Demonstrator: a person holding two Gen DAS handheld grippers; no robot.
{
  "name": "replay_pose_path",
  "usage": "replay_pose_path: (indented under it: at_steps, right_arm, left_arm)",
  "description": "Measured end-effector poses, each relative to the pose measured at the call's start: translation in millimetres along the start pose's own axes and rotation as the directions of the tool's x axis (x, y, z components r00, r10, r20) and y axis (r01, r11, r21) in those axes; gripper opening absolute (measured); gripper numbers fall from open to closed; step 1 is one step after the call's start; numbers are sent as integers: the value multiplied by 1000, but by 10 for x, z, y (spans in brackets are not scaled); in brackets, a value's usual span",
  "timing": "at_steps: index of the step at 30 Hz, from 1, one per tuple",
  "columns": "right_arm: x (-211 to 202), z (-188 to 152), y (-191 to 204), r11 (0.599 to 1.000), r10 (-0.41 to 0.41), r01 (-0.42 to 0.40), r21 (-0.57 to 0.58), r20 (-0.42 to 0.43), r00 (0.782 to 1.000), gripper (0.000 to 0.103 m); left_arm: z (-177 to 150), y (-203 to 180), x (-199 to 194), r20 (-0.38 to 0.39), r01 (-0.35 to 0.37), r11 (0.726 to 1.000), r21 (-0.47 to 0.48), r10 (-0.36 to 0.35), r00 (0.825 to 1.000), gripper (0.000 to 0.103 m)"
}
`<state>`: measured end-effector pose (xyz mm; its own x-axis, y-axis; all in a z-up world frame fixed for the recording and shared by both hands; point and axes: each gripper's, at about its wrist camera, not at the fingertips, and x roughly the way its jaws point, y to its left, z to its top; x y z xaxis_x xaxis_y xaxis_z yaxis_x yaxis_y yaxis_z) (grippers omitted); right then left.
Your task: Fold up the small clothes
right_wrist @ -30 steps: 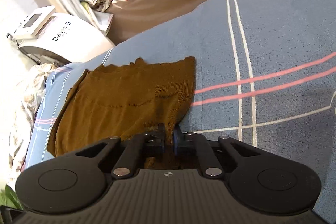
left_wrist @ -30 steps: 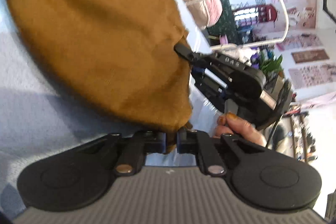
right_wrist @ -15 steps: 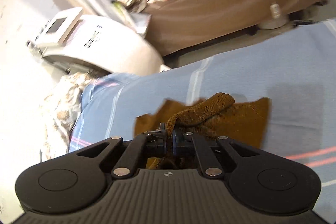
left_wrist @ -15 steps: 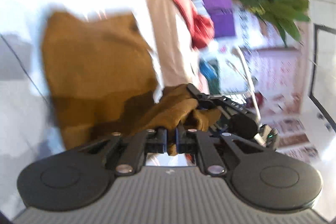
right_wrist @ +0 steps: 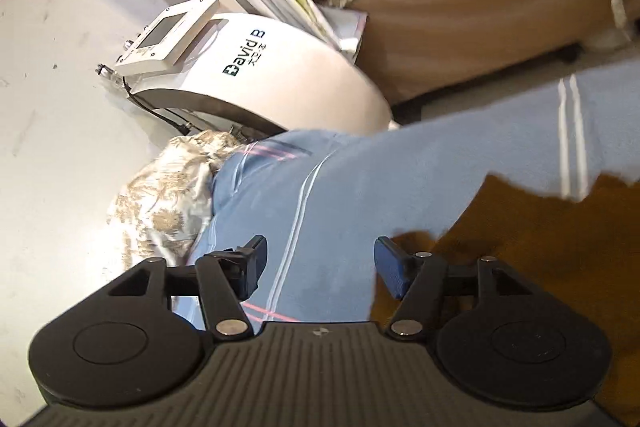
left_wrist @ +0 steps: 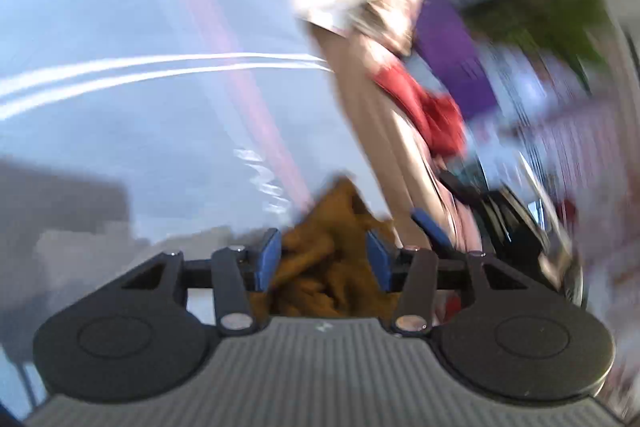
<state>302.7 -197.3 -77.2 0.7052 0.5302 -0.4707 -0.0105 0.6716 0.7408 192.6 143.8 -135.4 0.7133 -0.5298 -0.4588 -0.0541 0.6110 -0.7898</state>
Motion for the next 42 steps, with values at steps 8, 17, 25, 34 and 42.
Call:
replay_pose_path:
  at_steps: [8, 17, 25, 34, 42]
  right_arm:
    - [-699, 9, -564, 989, -148, 147, 18, 78, 986, 103]
    - [-1028, -480, -1243, 977, -154, 147, 157, 35, 987, 103]
    - [-846, -546, -1279, 989, -46, 35, 146, 70, 997, 103]
    - [-513, -551, -1260, 993, 0, -11, 118, 95, 996, 47]
    - [-534, -547, -1329, 989, 25, -35, 144, 76, 997, 47]
  left_arm:
    - [-371, -356, 52, -99, -54, 976, 210, 76, 992, 59]
    - [-829, 92, 210, -127, -54, 996, 75, 63, 990, 73]
    - [-761, 151, 569, -14, -32, 991, 129, 34, 999, 64]
    - [-659, 241, 748, -23, -49, 993, 107, 51, 998, 31]
    - [-835, 64, 259, 108, -230, 942, 245, 210, 972, 99]
